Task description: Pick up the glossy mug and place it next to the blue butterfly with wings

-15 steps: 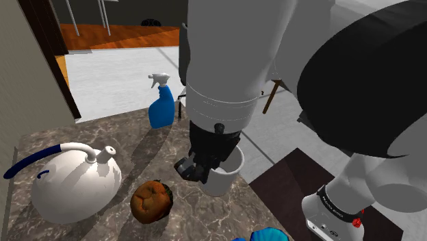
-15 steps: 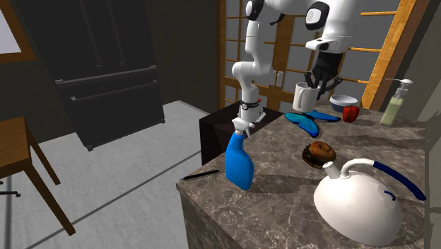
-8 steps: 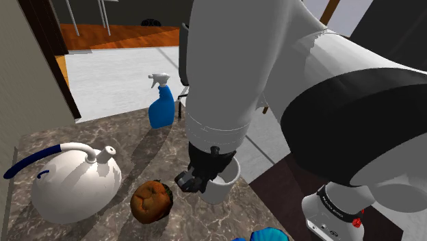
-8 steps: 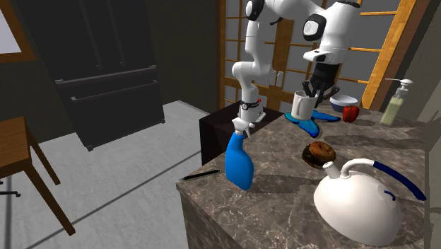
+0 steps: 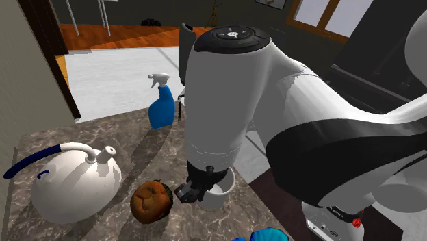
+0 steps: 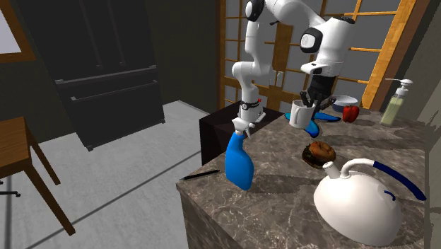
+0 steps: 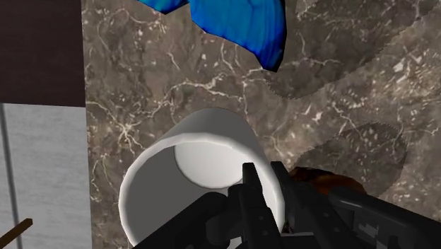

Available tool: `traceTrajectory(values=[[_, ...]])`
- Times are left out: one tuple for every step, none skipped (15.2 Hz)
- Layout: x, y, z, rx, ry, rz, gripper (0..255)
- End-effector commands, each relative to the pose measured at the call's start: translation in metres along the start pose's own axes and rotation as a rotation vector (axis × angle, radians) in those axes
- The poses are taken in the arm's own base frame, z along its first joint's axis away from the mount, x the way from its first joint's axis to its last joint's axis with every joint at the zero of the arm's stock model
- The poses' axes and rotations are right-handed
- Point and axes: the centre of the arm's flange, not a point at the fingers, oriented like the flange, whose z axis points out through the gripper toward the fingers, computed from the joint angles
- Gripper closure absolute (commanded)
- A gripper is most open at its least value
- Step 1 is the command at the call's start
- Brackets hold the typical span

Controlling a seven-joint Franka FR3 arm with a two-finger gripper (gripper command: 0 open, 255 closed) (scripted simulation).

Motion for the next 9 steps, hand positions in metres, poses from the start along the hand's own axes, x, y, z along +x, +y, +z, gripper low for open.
traceTrajectory(values=[[0.001, -0.001, 0.01, 0.001, 0.001, 0.0, 255], [0.001, -0.002, 0.015, 0.001, 0.001, 0.0, 255], [0.001, -0.002, 0.021, 0.001, 0.001, 0.0, 255], [0.001, -0.002, 0.026, 0.001, 0.001, 0.0, 255], [0.0, -0.003, 0.031, 0.001, 0.001, 0.0, 255], [0.0, -0.003, 0.036, 0.001, 0.001, 0.0, 255], [0.0, -0.003, 0.042, 0.001, 0.001, 0.0, 255], [0.0, -0.004, 0.047, 0.001, 0.001, 0.0, 255], [0.0, -0.004, 0.052, 0.001, 0.001, 0.0, 255]])
